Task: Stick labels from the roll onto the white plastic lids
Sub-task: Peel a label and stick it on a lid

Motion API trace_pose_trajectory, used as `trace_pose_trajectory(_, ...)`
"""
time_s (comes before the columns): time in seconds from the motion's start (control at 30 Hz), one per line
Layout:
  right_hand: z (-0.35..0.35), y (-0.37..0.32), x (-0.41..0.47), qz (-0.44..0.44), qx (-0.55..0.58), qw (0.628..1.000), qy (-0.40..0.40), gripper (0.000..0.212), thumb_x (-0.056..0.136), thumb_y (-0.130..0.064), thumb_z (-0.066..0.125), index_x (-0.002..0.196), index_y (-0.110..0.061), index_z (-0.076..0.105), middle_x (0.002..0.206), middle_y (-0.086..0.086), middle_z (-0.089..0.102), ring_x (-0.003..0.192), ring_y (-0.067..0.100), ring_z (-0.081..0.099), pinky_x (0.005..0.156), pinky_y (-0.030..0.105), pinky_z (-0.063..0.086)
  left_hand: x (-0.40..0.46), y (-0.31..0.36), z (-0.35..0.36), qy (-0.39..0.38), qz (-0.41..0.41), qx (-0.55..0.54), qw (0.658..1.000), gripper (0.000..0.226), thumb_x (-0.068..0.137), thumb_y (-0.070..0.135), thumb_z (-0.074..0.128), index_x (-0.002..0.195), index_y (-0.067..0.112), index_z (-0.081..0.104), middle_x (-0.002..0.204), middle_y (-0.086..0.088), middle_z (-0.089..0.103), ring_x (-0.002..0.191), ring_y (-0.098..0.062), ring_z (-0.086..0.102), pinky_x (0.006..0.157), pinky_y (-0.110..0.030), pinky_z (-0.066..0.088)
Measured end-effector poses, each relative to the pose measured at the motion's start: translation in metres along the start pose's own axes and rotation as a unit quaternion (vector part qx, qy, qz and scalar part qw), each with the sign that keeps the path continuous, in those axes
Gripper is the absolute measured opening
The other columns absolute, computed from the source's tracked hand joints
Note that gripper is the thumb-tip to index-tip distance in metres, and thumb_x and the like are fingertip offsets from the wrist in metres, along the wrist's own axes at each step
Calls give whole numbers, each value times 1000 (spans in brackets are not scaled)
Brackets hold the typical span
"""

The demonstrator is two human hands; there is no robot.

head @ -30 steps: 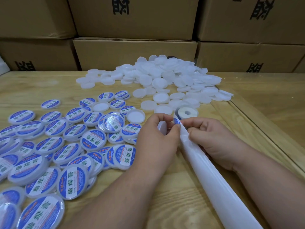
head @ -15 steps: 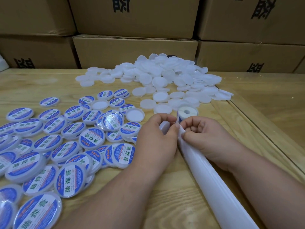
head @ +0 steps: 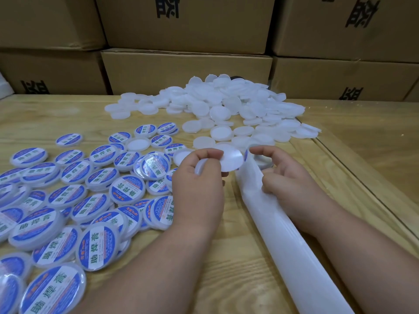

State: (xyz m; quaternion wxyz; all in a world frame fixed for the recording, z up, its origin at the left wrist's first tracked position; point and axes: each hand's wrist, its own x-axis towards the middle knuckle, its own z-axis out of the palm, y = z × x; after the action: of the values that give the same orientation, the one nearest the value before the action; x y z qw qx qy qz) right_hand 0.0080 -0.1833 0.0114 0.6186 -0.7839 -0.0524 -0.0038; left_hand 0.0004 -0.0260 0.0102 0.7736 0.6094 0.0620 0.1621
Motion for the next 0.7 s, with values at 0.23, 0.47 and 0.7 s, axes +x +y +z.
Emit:
trace_pose_trajectory(0.23, 4, -5, -4, -183, -56, 978, 87, 26, 83, -22, 66, 101, -41, 66, 56, 11, 49, 49, 14, 45, 54, 16, 43, -2, 1, 3, -53, -3, 0, 999, 20, 75, 21, 55, 74, 26, 74, 71, 10, 71, 63, -9, 66, 53, -20, 50)
trace_pose_trajectory(0.47, 6, -3, -5, -202, -84, 971, 95, 24, 88, -6, 73, 86, -30, 71, 56, 12, 48, 48, 9, 41, 50, 14, 37, -3, 0, 3, -93, 6, -36, 995, 18, 80, 27, 55, 79, 23, 72, 72, 6, 69, 65, -14, 64, 55, -22, 48)
trace_pose_trajectory(0.7, 5, -12, -4, -137, 72, 976, 156, 4, 82, -19, 66, 79, -21, 68, 49, -5, 47, 42, 8, 42, 44, 18, 40, -1, 4, 1, -147, -29, -144, 978, 32, 78, 22, 37, 106, 18, 51, 82, -17, 72, 74, -33, 65, 56, -32, 43)
